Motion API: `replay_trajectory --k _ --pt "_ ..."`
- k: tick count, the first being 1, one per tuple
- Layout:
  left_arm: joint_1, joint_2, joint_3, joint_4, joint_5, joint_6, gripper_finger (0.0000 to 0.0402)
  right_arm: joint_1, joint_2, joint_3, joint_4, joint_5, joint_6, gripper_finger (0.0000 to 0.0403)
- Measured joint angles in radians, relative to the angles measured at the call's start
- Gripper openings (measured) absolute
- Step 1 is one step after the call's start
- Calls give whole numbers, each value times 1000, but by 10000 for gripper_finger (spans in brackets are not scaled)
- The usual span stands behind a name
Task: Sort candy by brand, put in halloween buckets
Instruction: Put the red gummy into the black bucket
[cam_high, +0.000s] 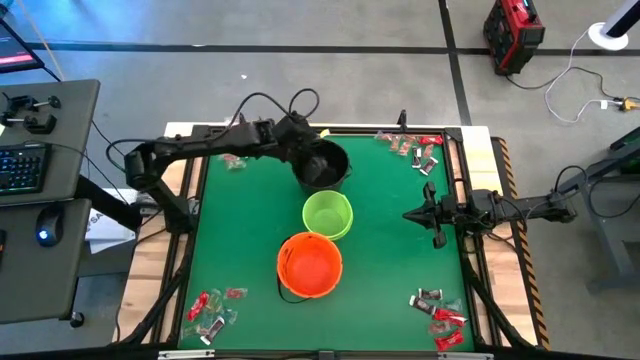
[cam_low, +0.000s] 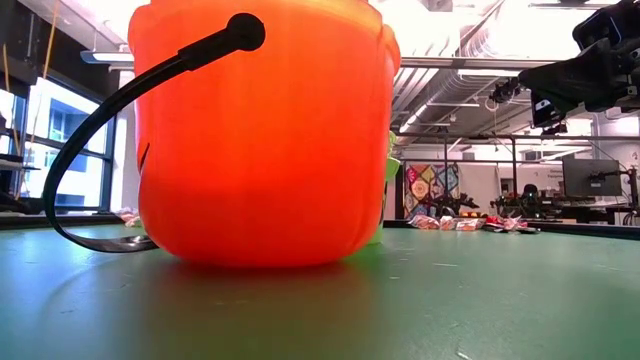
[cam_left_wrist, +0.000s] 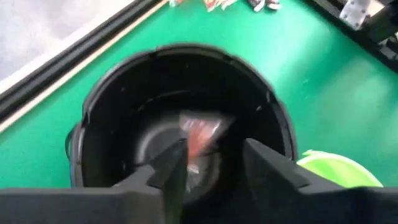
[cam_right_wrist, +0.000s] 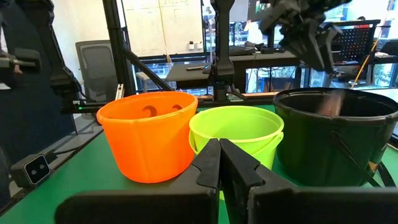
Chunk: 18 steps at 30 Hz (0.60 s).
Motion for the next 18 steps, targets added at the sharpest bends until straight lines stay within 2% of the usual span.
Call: replay_trajectory --k 3,5,8,10,13,18 --pt "0 -12 17 -29 10 1 206 0 0 0 0 0 0 0" --pt "1 -29 22 -56 63 0 229 0 0 0 0 0 0 0" --pt "-8 -71 22 -205 177 -2 250 0 0 0 0 0 0 0" --pt "-36 -117 13 -336 206 37 256 0 0 0 0 0 0 0" --pt "-121 -220 -55 -469 173 39 258 0 0 0 0 0 0 0" --pt "-379 -455 -227 -458 171 -133 258 0 1 0 0 0 0 0"
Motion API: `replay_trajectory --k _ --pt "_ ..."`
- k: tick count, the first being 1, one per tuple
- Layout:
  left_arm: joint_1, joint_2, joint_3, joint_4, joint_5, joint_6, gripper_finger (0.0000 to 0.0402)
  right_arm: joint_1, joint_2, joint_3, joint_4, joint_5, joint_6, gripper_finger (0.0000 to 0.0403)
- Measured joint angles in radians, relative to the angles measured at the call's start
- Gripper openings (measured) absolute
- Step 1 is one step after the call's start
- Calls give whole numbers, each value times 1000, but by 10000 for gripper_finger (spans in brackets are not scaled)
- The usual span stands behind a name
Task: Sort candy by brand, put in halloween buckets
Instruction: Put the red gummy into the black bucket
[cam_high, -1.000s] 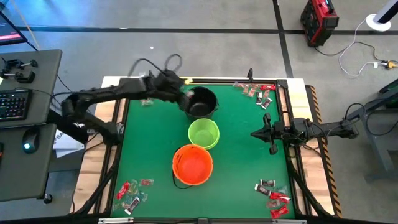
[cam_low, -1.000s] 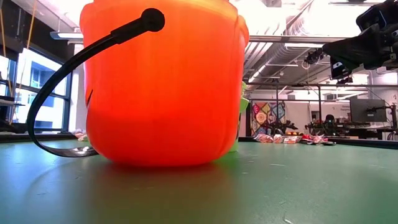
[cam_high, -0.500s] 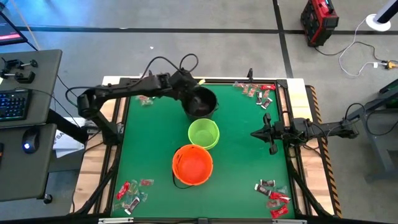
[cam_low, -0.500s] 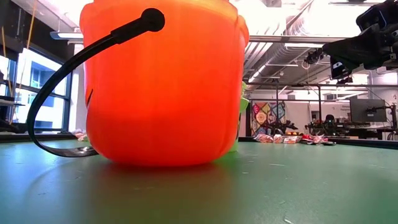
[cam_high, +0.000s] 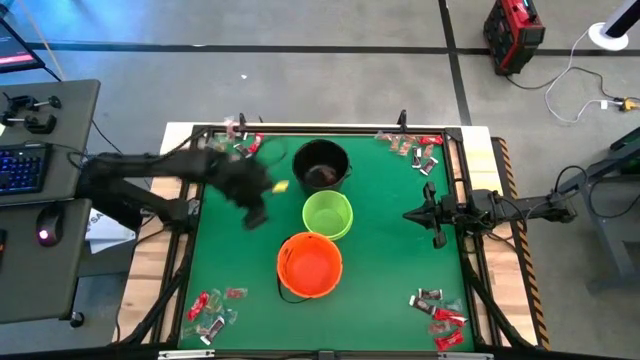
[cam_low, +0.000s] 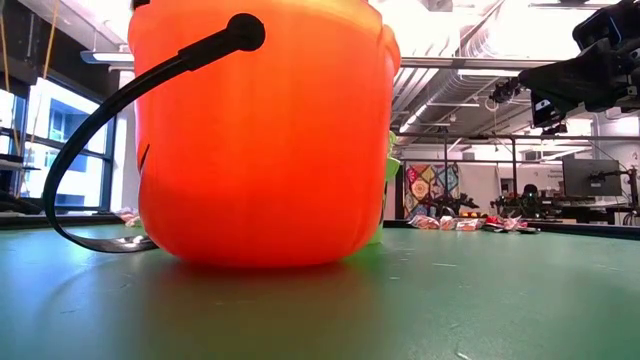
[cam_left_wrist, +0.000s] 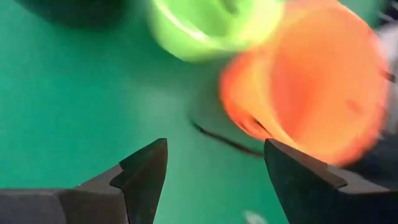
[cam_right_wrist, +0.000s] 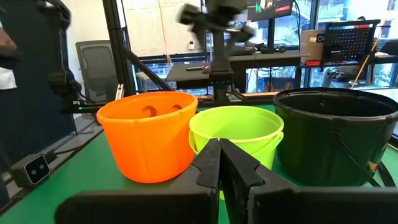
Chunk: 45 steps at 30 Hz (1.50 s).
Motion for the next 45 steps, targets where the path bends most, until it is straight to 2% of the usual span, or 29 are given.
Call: replay_trajectory --k 3,6,9,13,18,24,27,31,36,45 --pt "-223 -85 -78 7 -28 -154 257 0 0 0 0 0 0 0" --pt "-444 -93 -130 10 -84 -290 255 0 0 0 0 0 0 0" --pt "-613 -31 -163 60 -127 -343 255 0 0 0 0 0 0 0" --pt "-743 106 -170 107 -154 -335 255 0 0 0 0 0 0 0" --pt "-802 261 -170 142 -159 -305 255 0 0 0 0 0 0 0" --pt "-812 370 -170 174 -322 -296 255 0 0 0 0 0 0 0" --pt "-812 404 -179 233 -316 -303 255 0 0 0 0 0 0 0" --pt "-830 420 -223 290 -288 -337 255 0 0 0 0 0 0 0" --pt "-849 392 -276 290 -320 -405 255 0 0 0 0 0 0 0" --pt "-858 390 -350 477 -319 -377 255 0 0 0 0 0 0 0"
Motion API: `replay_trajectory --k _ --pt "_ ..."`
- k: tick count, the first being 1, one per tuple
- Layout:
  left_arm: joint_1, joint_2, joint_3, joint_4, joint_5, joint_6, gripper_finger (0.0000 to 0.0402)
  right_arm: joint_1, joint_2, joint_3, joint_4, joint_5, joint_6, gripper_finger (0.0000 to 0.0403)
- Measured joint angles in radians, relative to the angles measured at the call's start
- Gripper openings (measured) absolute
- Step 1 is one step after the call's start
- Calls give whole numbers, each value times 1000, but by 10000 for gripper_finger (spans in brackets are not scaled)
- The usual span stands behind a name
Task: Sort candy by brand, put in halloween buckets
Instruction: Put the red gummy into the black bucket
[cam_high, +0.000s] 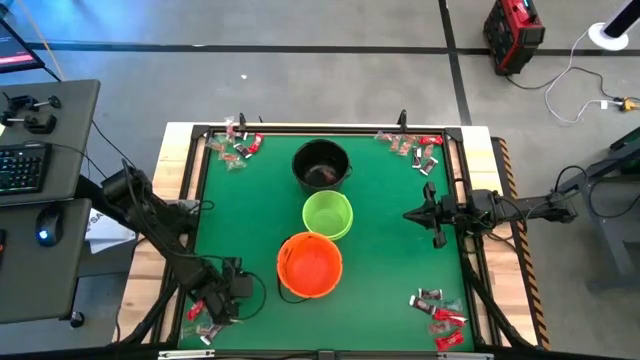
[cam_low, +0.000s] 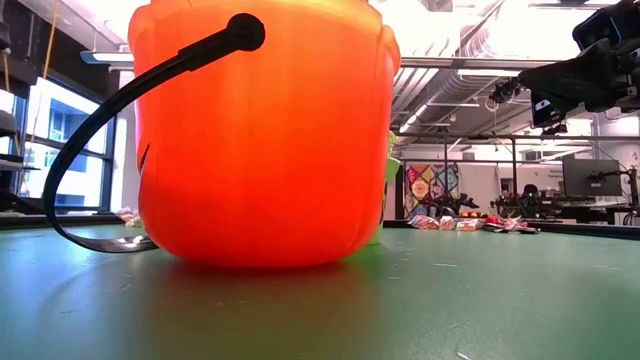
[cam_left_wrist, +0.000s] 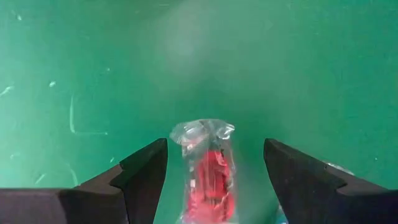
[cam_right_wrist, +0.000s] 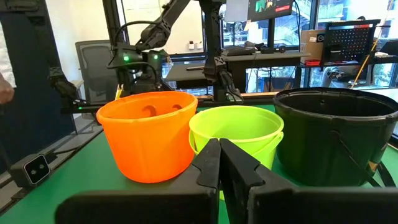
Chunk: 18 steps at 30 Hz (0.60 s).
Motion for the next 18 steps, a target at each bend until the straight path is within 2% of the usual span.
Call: replay_trajectory --k 5,9,13,18 --pt "0 -2 -37 11 9 -32 251 0 0 0 0 0 0 0" --pt "4 -3 -43 16 4 -30 226 0 0 0 0 0 0 0" --pt "15 -3 -45 21 5 -32 173 0 0 0 0 0 0 0" --pt "43 -10 -36 31 17 -17 71 0 0 0 0 0 0 0"
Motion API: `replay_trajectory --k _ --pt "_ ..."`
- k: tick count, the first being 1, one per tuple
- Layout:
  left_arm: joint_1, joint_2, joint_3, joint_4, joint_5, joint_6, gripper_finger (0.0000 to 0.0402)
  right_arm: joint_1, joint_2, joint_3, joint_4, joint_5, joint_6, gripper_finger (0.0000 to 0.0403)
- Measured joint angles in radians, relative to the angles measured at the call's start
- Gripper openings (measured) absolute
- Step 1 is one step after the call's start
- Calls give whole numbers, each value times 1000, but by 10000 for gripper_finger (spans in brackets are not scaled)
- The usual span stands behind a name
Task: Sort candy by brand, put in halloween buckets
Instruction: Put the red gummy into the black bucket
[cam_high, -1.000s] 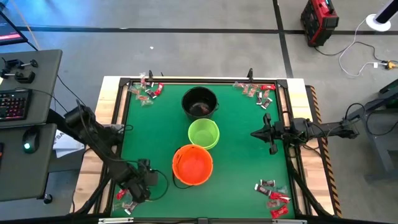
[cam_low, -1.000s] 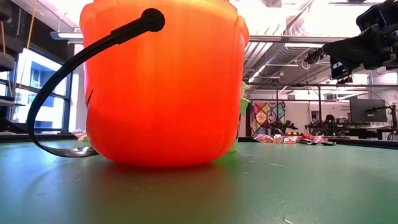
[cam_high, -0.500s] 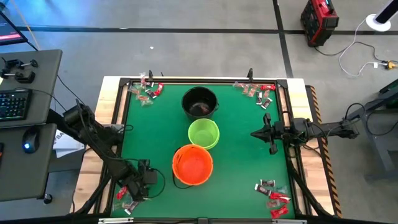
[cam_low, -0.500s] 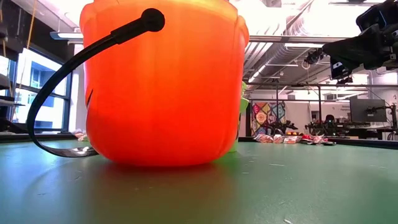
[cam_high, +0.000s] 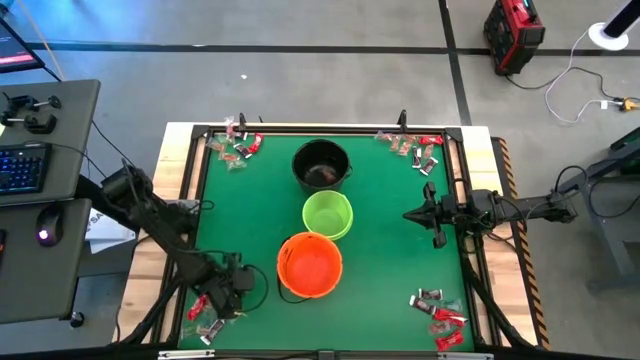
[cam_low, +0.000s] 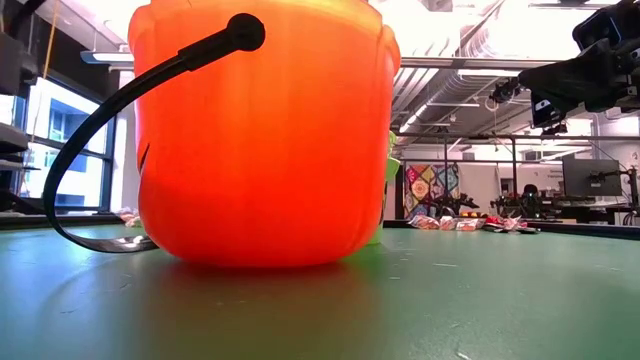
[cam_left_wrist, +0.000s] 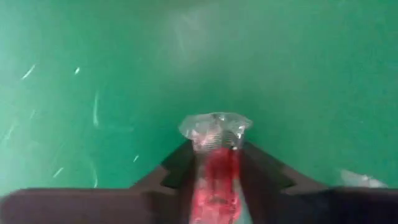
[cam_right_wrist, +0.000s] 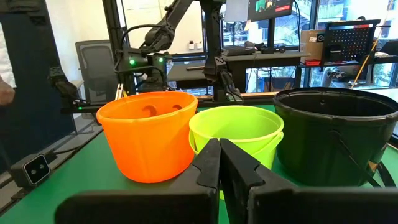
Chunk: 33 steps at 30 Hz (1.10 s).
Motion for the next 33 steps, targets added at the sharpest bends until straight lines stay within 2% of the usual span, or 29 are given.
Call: replay_trajectory --k 3,6,9,12,14,17,19,22,25,33 --pt "21 -40 17 12 0 43 16 0 0 0 0 0 0 0" --pt "51 -100 29 -25 -2 64 18 0 0 0 0 0 0 0" --pt "87 -207 63 -140 -58 69 21 0 0 0 0 0 0 0" --pt "141 -331 118 -268 -172 104 11 0 -1 0 0 0 0 0" --pt "191 -411 162 -272 -295 160 5 0 -1 0 0 0 0 0" --pt "300 -499 199 -185 -458 321 4 0 -1 0 0 0 0 0" --pt "400 -525 204 -59 -478 473 4 0 -1 0 0 0 0 0" --pt "568 -504 204 108 -386 653 3 0 -1 0 0 0 0 0" --pt "717 -420 203 224 -270 764 3 0 -1 0 0 0 0 0" --pt "990 -147 202 580 -234 866 36 0 -1 0 0 0 0 0"
